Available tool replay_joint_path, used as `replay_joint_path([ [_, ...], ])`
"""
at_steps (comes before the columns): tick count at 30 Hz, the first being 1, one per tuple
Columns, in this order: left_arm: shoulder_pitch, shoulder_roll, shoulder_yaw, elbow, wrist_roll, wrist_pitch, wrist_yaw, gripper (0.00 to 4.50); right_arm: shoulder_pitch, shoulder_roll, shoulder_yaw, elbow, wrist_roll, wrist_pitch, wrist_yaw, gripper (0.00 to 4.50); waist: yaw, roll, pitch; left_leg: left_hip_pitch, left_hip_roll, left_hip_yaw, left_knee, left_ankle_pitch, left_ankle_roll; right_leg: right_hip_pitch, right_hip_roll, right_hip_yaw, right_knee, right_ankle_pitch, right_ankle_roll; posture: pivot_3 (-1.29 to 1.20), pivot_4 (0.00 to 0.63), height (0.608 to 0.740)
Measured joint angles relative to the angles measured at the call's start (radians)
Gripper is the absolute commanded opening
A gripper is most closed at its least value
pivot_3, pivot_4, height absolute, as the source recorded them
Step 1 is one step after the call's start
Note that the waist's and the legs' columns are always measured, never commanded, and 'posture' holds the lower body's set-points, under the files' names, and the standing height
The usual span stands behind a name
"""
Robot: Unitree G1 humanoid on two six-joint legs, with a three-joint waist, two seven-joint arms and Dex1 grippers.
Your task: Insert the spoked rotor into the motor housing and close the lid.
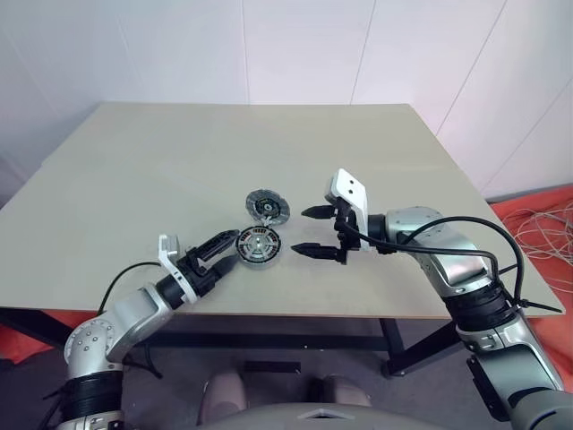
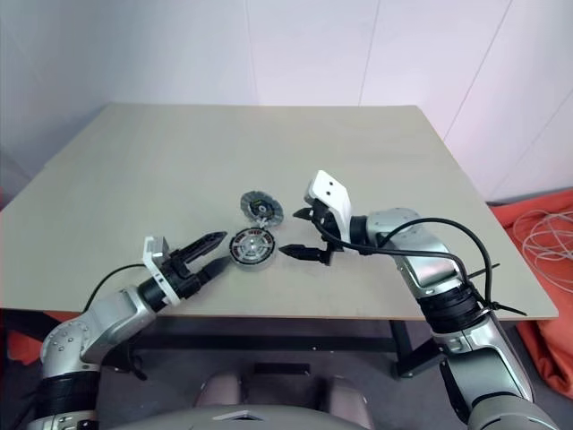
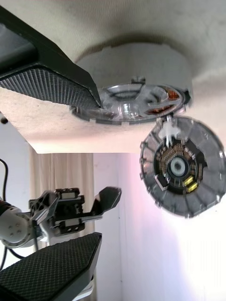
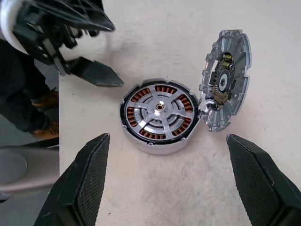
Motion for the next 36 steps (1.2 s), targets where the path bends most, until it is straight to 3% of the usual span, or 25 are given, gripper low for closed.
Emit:
replay_joint_path([
  [9, 0.060, 0.179, 0.005, -0.109, -0.052, -0.015, -0.014, 4.43, 0.000, 0.010, 0.000, 0.000, 0.000, 0.000, 0.000, 4.50, -0.001, 0.000, 0.000, 0.001, 0.001, 0.000, 0.001, 0.000, -0.001, 0.000, 0.001, 0.000, 0.000, 0.000, 0.000, 0.00, 0.000, 0.740],
  [10, 0.054, 0.232, 0.008, -0.130, 0.032, -0.029, -0.060, 4.43, 0.000, 0.023, 0.000, 0.000, 0.001, 0.001, -0.002, 4.50, -0.002, 0.000, 0.000, 0.001, 0.001, 0.000, 0.001, 0.001, -0.001, 0.001, 0.001, 0.000, 0.001, 0.000, 0.000, 0.00, 0.000, 0.740],
  [13, 0.027, 0.325, 0.014, -0.154, 0.279, -0.105, -0.179, 4.50, 0.000, 0.059, 0.002, 0.000, 0.008, 0.004, -0.006, 3.92, -0.005, -0.001, 0.000, 0.002, 0.002, -0.001, 0.001, 0.001, -0.002, 0.000, 0.002, 0.000, 0.001, 0.000, 0.000, 0.00, 0.000, 0.740],
  [16, 0.025, 0.433, -0.019, -0.152, 0.599, -0.226, -0.348, 4.50, 0.000, 0.116, 0.008, 0.009, 0.005, 0.001, -0.041, 2.80, -0.007, -0.001, 0.000, 0.002, 0.001, -0.001, 0.001, 0.001, -0.002, 0.000, 0.002, 0.002, 0.000, 0.000, 0.000, 0.00, 0.000, 0.740],
  [19, 0.027, 0.475, -0.072, -0.132, 0.814, -0.328, -0.453, 4.50, -0.001, 0.163, 0.021, 0.039, -0.009, -0.013, -0.073, 1.91, -0.009, 0.000, 0.000, 0.002, 0.001, -0.001, 0.000, 0.001, -0.001, 0.000, 0.001, 0.002, 0.000, 0.000, 0.000, 0.00, 0.000, 0.740],
  [24, -0.017, 0.435, -0.116, 0.003, 1.143, -0.598, -0.542, 4.50, -0.021, 0.248, 0.069, 0.133, -0.063, -0.077, -0.121, 0.13, -0.008, 0.000, 0.000, 0.001, 0.001, -0.002, -0.001, 0.001, -0.002, -0.001, 0.002, 0.002, 0.002, 0.000, -0.001, 0.00, 0.000, 0.740],
  [27, -0.062, 0.364, -0.117, 0.032, 1.240, -0.746, -0.596, 4.50, -0.056, 0.300, 0.084, 0.217, -0.099, -0.136, -0.141, 0.06, -0.008, 0.000, 0.000, 0.001, 0.001, -0.002, -0.001, 0.001, -0.002, -0.001, 0.000, 0.003, 0.003, 0.000, -0.001, 0.00, 0.000, 0.740],
  [32, -0.096, 0.321, -0.127, 0.092, 1.424, -0.843, -0.560, 4.50, -0.088, 0.351, 0.096, 0.331, -0.148, -0.224, -0.162, 0.06, -0.013, 0.000, 0.000, 0.002, 0.001, -0.001, -0.001, 0.001, -0.002, -0.001, 0.000, 0.004, 0.005, 0.000, -0.002, 0.00, 0.000, 0.740],
  [36, -0.096, 0.264, -0.143, 0.094, 1.458, -0.867, -0.584, 4.50, -0.089, 0.365, 0.135, 0.446, -0.204, -0.294, -0.162, 0.06, -0.011, 0.000, 0.000, 0.000, 0.001, -0.001, -0.001, 0.001, -0.002, -0.003, 0.000, 0.004, 0.005, 0.001, -0.003, 0.00, 0.000, 0.740],
])
